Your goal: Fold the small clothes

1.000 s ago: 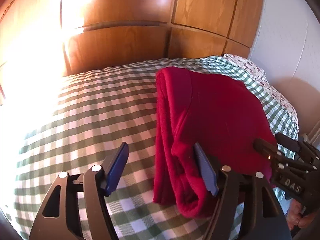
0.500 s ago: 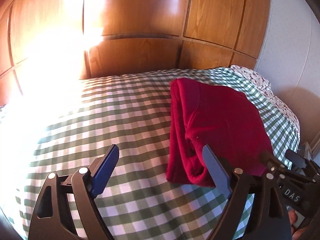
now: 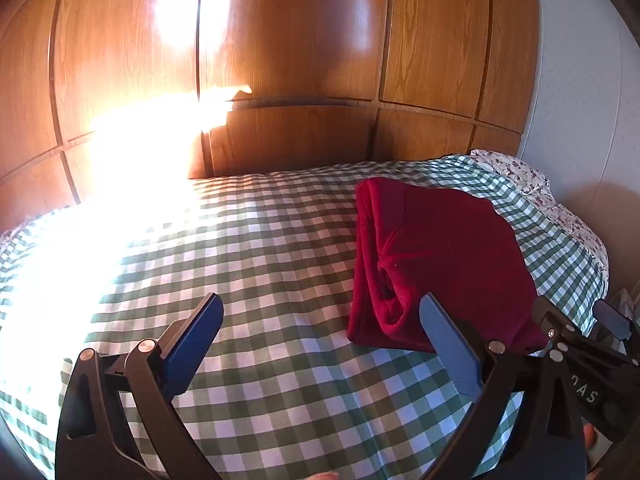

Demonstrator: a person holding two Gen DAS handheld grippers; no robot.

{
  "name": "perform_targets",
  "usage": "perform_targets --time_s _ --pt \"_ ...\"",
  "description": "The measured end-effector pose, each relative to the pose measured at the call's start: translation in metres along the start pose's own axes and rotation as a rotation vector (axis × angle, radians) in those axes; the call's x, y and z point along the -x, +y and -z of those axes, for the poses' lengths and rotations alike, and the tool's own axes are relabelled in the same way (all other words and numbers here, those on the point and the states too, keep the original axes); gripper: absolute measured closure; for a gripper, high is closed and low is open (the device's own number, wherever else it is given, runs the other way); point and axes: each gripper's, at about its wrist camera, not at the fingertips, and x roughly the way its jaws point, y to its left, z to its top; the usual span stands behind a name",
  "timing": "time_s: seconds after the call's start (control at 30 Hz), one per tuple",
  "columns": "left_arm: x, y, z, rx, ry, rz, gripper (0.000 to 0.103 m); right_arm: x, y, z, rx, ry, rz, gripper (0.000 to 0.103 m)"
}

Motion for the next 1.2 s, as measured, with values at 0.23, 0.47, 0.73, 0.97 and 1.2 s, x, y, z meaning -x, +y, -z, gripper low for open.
perform_targets --time_s 0.23,0.47,0.73,0.97,1.2 --pt "0.011 0.004 0.002 0.015 -0.005 -0.018 0.003 0.007 0.005 0.004 0.006 -0.017 0.007 0.006" --pt "0.013 -0.001 0.004 0.008 0.003 -0.022 0.003 0.012 0.006 0.002 0.006 -0.037 0.010 0.006" --pt "0.014 -0.008 0.004 0.004 0.008 -0.015 0.003 0.012 0.006 0.004 0.018 -0.050 0.019 0.006" --pt "0.018 -0.008 0.001 0.015 0.006 0.005 0.003 0.011 0.005 0.004 0.012 -0.055 0.020 0.006" --pt "0.022 -0.009 0.001 0.016 -0.013 -0.001 0.003 0.009 0.009 0.007 0.021 -0.046 0.017 0.006"
